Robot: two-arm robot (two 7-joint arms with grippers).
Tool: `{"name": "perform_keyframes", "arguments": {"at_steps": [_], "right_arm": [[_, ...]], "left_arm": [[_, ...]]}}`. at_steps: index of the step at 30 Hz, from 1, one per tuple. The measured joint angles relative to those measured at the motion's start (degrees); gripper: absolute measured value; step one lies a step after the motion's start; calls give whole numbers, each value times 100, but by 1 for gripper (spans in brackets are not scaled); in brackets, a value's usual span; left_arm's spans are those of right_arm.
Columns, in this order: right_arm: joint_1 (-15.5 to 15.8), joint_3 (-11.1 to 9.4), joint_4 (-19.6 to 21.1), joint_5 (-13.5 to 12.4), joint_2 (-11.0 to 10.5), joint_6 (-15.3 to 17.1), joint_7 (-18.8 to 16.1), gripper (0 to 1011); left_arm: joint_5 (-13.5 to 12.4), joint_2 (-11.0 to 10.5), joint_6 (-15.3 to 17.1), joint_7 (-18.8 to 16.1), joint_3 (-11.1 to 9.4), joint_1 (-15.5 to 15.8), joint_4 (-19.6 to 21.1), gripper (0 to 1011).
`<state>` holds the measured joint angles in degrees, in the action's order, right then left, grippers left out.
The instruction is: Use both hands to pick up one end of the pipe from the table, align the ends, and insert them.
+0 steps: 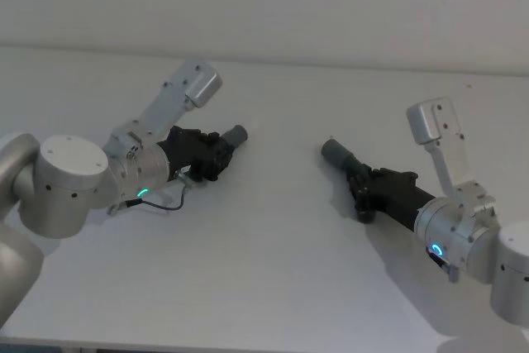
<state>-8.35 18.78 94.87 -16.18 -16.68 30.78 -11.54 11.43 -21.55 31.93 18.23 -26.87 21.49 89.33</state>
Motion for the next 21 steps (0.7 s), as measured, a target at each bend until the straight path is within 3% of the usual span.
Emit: {"name": "perform_keyframes", "arguments": {"at_steps": [13,21], "right_arm": [[14,-22,4,10,18,-104,-28,174],[38,-80,86,31,28,-524,-115,174]], "left_arm": [[-86,3,-6,13,-57,50,-8,308],[-226,-37,-111,108,-144,186,-8,308]]}}
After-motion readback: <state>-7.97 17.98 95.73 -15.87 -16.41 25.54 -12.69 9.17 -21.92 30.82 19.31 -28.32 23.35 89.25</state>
